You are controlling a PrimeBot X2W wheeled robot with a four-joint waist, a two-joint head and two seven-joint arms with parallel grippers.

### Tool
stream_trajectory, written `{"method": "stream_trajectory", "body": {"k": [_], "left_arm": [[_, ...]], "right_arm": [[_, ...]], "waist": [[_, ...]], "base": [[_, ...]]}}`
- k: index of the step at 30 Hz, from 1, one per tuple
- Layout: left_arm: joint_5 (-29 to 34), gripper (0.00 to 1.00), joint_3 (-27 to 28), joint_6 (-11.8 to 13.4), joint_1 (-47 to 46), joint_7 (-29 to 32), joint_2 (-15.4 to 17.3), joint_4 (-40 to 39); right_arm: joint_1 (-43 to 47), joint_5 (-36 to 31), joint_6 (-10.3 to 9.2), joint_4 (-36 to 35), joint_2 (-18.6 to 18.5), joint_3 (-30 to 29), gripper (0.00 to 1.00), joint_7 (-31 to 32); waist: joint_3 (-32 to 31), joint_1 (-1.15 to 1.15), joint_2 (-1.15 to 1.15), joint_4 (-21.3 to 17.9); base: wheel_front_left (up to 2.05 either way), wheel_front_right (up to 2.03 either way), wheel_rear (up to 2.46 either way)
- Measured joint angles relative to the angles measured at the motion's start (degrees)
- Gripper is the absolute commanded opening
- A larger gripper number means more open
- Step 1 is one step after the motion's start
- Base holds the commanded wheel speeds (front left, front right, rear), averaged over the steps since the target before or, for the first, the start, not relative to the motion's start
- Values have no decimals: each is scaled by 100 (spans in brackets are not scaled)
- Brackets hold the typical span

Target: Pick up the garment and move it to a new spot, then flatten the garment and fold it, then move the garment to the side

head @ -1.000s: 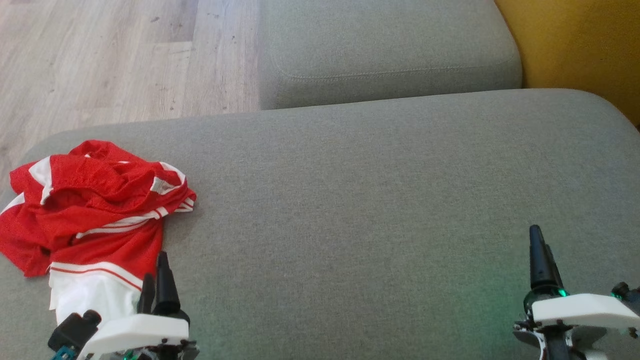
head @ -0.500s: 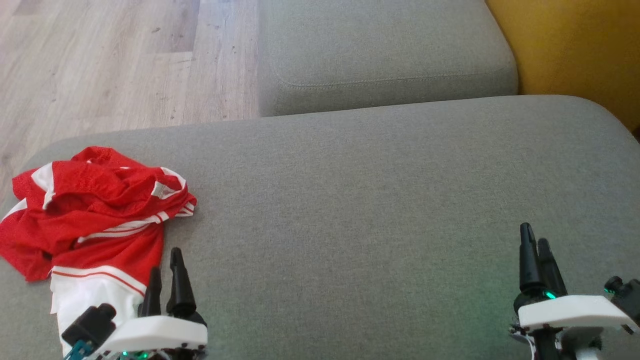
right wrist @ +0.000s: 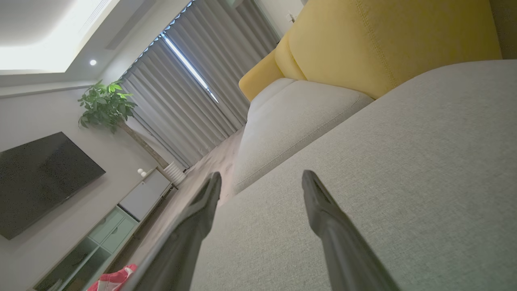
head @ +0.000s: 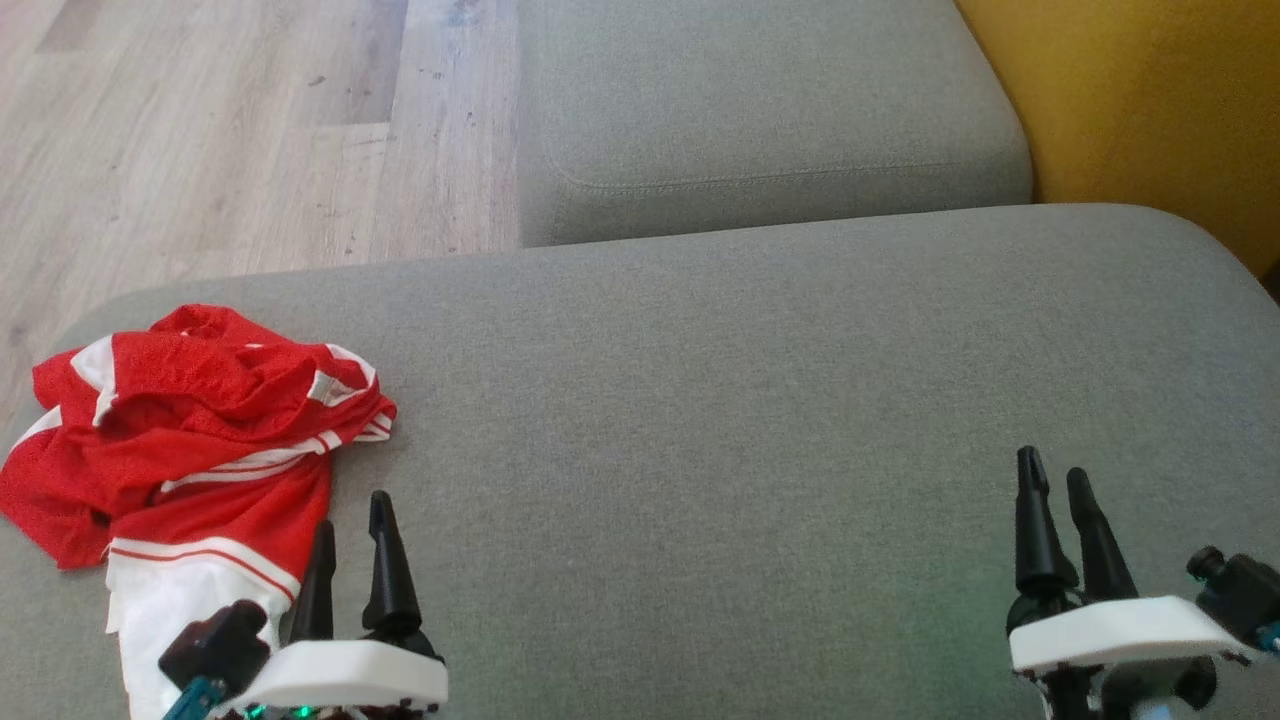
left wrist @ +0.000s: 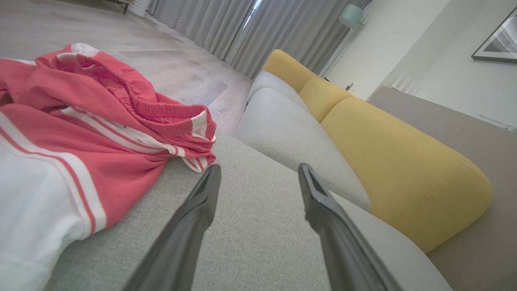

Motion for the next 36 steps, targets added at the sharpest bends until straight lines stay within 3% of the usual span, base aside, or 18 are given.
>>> {"method": "stream_trajectory", "body": {"k": [24, 36], "left_arm": [[1718, 100, -259, 277, 229, -379, 21, -66], [2569, 100, -426, 382, 328, -599, 37, -112]], "right_arm": [[180, -1869, 0, -15, -2, 519, 100, -387], [310, -2806, 1, -23, -3, 501, 100, -595]], "waist": [[-206, 0, 0, 23], [-256, 0, 0, 87]], "base": [[0, 0, 0], [0, 0, 0]]}}
